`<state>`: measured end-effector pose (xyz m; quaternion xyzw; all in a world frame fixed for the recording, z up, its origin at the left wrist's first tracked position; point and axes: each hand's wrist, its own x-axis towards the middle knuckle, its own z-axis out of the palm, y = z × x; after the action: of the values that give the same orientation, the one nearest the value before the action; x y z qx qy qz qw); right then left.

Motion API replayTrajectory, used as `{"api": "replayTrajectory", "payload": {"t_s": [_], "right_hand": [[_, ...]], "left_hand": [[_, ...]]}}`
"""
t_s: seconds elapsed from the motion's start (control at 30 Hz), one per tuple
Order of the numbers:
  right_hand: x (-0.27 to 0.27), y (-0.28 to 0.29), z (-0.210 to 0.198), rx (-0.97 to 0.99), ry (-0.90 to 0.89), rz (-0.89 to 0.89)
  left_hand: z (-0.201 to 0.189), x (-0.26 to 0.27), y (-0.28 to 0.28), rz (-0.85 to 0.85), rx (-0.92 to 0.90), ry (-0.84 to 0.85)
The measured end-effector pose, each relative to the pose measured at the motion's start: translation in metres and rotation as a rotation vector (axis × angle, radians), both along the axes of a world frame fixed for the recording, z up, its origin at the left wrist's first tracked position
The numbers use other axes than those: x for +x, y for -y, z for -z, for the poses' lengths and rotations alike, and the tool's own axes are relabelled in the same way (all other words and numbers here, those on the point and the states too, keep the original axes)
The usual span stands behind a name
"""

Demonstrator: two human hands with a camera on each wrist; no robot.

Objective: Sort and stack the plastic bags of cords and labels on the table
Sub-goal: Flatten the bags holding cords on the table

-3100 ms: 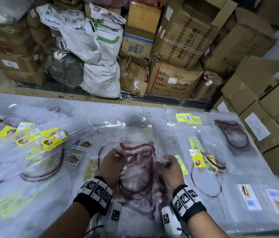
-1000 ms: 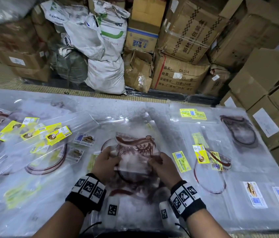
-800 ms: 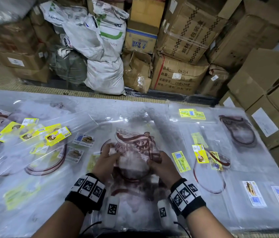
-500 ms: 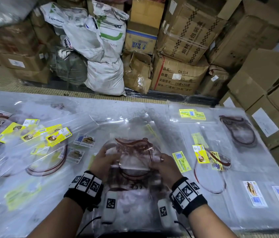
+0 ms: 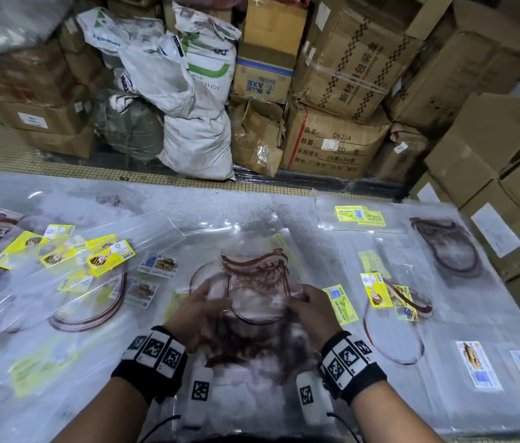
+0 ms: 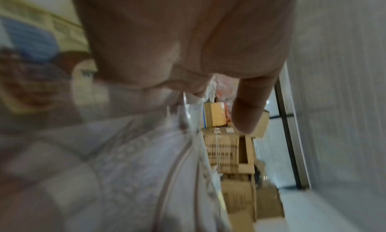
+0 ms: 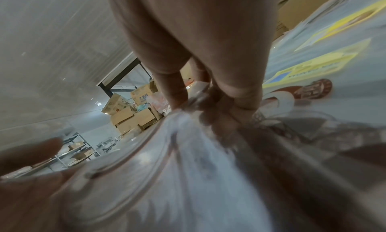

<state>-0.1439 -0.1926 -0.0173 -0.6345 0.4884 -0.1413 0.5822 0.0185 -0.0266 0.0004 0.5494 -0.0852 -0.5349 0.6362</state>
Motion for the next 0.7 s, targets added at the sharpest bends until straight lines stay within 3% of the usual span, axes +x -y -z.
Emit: {"api": "replayTrajectory", "payload": {"t_s": [0.07,0.13,0.3,0.53,0.7], "right_hand": [[0.001,0.004,0.018,-0.016,-0.053,-0.013],[0.002,-0.001,0.011,-0.057,-0.067,-0.039],[0.003,-0.013,-0.014,-0.112,-0.070,-0.099],[0.002,-0.010,-0.019,-0.010,0.039,-0.149],[0.002,-0.002,-0.028,0.028,0.037,-0.043]], "left_hand": [[0.005,-0.003,0.001,-0.019,0.060,0.169],[0.009,-0.002,0.002,-0.086,0.041,0.200],[0.012,0.002,0.002,-0.132,-0.051,0.021],[0.007,0.008,-0.001,-0.074,-0.103,0.210],[-0.007,0.010,0.002,-0.130,-0.182,0.064]]}}
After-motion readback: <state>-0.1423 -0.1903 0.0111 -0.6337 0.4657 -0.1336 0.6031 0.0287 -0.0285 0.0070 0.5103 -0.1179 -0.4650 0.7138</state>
